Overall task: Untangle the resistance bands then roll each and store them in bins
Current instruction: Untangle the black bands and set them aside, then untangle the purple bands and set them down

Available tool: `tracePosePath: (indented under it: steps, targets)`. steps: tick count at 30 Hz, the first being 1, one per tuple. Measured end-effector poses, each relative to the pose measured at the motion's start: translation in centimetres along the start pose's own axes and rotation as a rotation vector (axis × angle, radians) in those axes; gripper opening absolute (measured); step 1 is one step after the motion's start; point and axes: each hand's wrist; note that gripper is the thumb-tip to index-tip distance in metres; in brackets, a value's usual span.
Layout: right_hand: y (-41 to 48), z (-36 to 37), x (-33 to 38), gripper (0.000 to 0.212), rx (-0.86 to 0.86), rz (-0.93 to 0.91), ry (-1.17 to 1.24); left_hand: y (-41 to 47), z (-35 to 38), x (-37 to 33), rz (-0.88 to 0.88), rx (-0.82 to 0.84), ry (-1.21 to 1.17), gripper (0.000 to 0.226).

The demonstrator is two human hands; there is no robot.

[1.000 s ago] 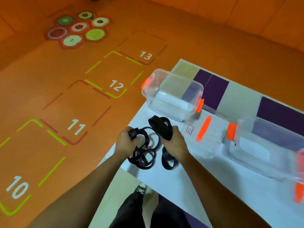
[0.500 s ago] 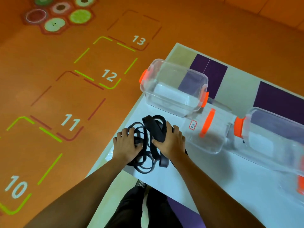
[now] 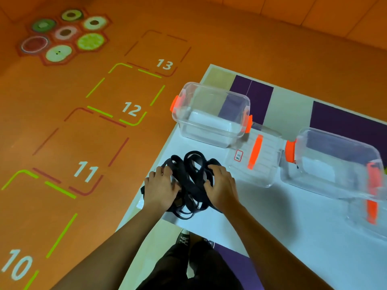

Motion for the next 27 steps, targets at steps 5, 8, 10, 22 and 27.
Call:
tracePosePath:
  steps: [5, 8, 10, 22, 27]
  targets:
    - [-2.1, -0.7, 0.6, 0.045, -0.049, 0.048, 0.024, -0.3, 0.0, 1.3, 0.017, -0.012, 0.191, 0.046]
    - [-3.5, -1.4, 0.0, 0.043, -0.084, 0.074, 0.003, -1.0, -0.1, 0.3, 0.167, -0.047, 0.167, 0.031]
    - [-4.2, -2.0, -0.1, 0.042, -0.119, 0.097, 0.005, -1.5, -0.1, -0.9, 0.311, -0.008, 0.077, 0.022]
    - [-13.4, -4.1, -1.6, 0.042, -0.355, 0.15, -0.02, -8.4, 0.3, -8.3, 0.76, -0.035, 0.1, 0.033]
    - [-19.1, -6.9, -4.1, 0.047, -0.455, 0.26, -0.028, -12.9, 0.6, -13.2, 0.923, -0.074, 0.087, 0.029]
Point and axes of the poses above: each hand's wrist, its own y-axis towards the middle knuckle, its own z-axis out of the palm, x = y × z, and after that the axes turned 8 degrees about -z, right-handed
